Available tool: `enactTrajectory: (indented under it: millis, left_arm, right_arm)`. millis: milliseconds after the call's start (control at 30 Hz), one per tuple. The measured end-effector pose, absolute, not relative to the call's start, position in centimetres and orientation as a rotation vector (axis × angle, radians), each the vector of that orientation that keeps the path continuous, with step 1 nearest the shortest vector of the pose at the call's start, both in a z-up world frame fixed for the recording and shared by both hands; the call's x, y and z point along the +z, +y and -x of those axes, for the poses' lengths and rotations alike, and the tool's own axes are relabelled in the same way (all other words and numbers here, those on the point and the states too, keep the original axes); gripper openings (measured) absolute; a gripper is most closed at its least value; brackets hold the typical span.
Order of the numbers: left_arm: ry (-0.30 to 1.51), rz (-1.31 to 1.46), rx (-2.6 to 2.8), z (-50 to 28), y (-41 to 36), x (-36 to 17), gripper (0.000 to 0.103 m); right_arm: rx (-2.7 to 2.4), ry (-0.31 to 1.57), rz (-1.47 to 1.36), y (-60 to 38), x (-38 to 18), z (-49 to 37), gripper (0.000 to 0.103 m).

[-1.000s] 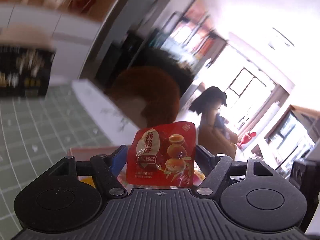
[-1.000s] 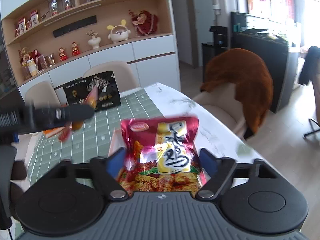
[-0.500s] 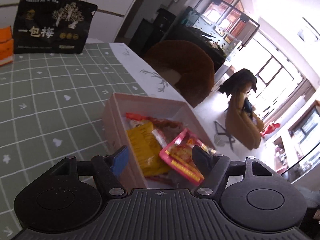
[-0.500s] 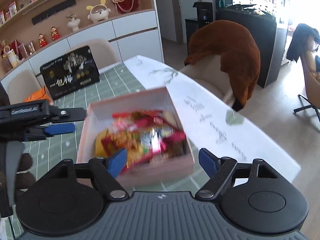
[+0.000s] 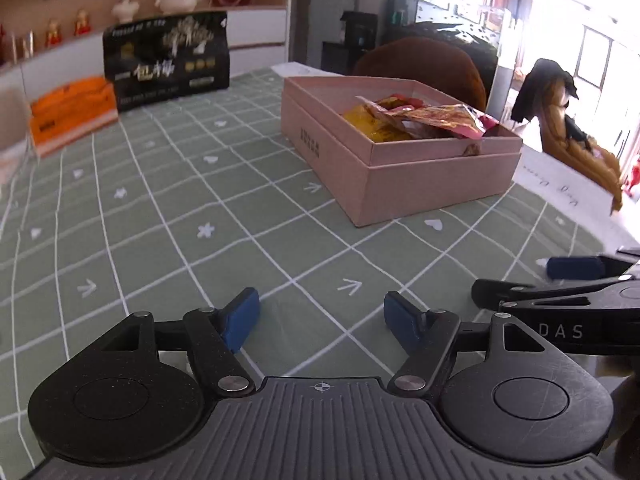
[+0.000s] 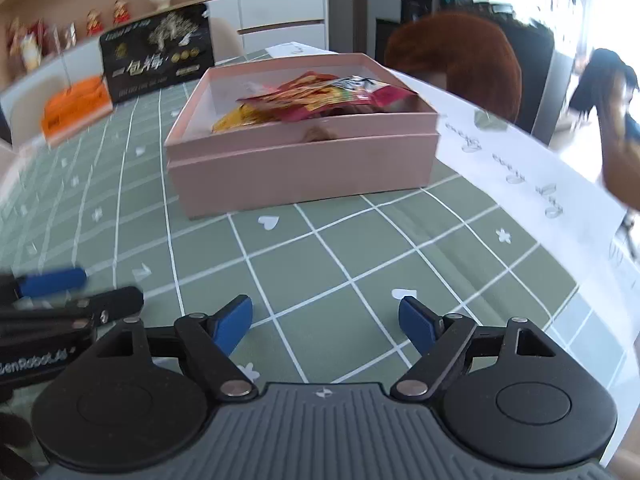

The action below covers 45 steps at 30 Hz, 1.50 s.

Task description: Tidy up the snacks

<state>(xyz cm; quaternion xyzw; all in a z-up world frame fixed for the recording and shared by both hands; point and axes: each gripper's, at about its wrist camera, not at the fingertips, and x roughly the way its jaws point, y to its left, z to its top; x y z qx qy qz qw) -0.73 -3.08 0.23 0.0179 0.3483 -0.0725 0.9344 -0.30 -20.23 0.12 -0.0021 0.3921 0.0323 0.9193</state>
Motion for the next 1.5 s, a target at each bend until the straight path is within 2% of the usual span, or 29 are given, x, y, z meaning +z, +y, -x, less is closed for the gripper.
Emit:
enactTrajectory:
  millis: [67, 133, 200, 467, 1500]
  left_arm:
    - [0.685, -0.069, -0.127, 0.9, -3.6, 0.1, 0.078]
    - [0.687, -0.048, -0.119, 0.3, -3.6, 0.2, 0.077]
    - [0.689, -0.037, -0.108, 0.0, -3.6, 0.2, 0.077]
    - [0.681, -0.057, -0.099, -0.4, -4.1, -0.1, 0.079]
    - [0.68, -0.056, -0.097, -0.3, -4.1, -0.1, 0.079]
  right_arm:
    - [0.052, 0.767, 0.022, -19.9, -0.1, 0.6, 0.087]
    - [0.007, 0.747, 0.017, -20.3, -0.3, 0.6, 0.098]
    - [-0.012, 0.754, -0.028, -20.9, -0.7, 0.2, 0.103]
    - [-0.02, 0.687, -0.031, -21.5, -1.4, 0.2, 0.103]
    - [-0.019, 0.688, -0.033, -21.5, -1.5, 0.1, 0.103]
